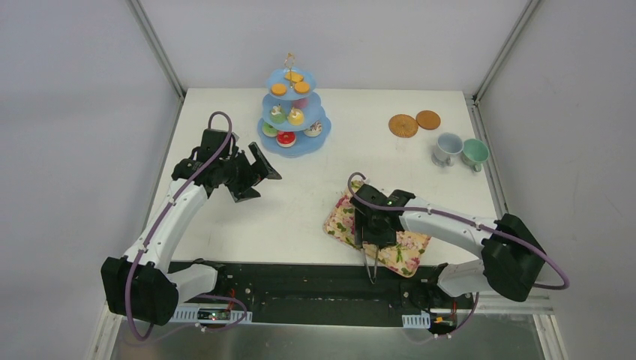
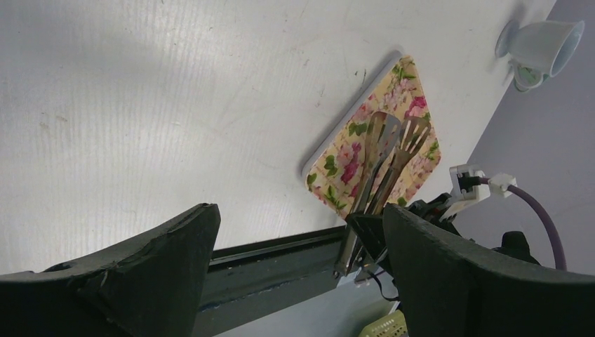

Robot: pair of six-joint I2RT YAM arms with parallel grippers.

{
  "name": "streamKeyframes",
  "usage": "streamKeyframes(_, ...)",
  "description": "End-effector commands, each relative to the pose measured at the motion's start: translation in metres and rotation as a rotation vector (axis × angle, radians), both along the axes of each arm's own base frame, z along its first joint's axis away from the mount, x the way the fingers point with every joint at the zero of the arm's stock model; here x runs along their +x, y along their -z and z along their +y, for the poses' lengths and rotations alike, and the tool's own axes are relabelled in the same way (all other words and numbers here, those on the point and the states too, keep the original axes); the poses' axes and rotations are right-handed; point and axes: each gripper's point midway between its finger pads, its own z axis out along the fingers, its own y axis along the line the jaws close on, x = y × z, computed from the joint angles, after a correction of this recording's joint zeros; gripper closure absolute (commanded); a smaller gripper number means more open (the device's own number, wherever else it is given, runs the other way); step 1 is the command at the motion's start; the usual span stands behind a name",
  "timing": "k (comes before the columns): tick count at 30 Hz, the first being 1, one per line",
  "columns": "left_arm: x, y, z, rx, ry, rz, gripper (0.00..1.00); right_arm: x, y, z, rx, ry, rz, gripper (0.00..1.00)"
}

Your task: Serve the afternoon tea

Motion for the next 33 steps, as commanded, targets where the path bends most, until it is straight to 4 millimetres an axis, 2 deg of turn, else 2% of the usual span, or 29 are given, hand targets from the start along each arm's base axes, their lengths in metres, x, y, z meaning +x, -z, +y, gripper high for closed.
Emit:
streamKeyframes(1,-0.007,0.001,0.001,0.002,-0.009,0.021,0.10,0.010,-0.002,0.006,0.004,0.014,-0.040,0.32)
streamKeyframes(12,-0.008,0.002,0.002,0.002,-0.020,0.030,0.10,0.021,-0.019,0.005,-0.019,-0.002,-0.083,0.24)
streamKeyframes(15,-0.008,0.000,0.003,0.008,-0.024,0.026,0.10,0.029,-0.044,0.003,-0.030,-0.025,-0.130,0.22)
streamKeyframes(18,-0.008,0.002,0.003,0.008,-0.026,0.028,0.10,0.042,-0.083,0.005,-0.001,-0.047,-0.221,0.13)
streamKeyframes(22,-0.004,0.002,0.001,-0.004,-0.030,0.019,0.09,0.065,-0.115,0.005,0.031,-0.077,-0.336,0.04)
streamKeyframes(25,0.002,-0.001,0.000,-0.008,-0.027,0.007,0.09,0.106,-0.131,-0.001,0.057,0.001,-0.416,0.01)
streamKeyframes(29,0.008,-0.004,0.000,0.013,-0.008,0.002,0.09,0.193,-0.150,-0.013,0.111,0.196,-0.567,0.01)
streamKeyframes(33,0.011,-0.004,0.002,0.062,0.048,0.004,0.09,0.277,-0.146,-0.034,0.155,0.388,-0.604,0.05)
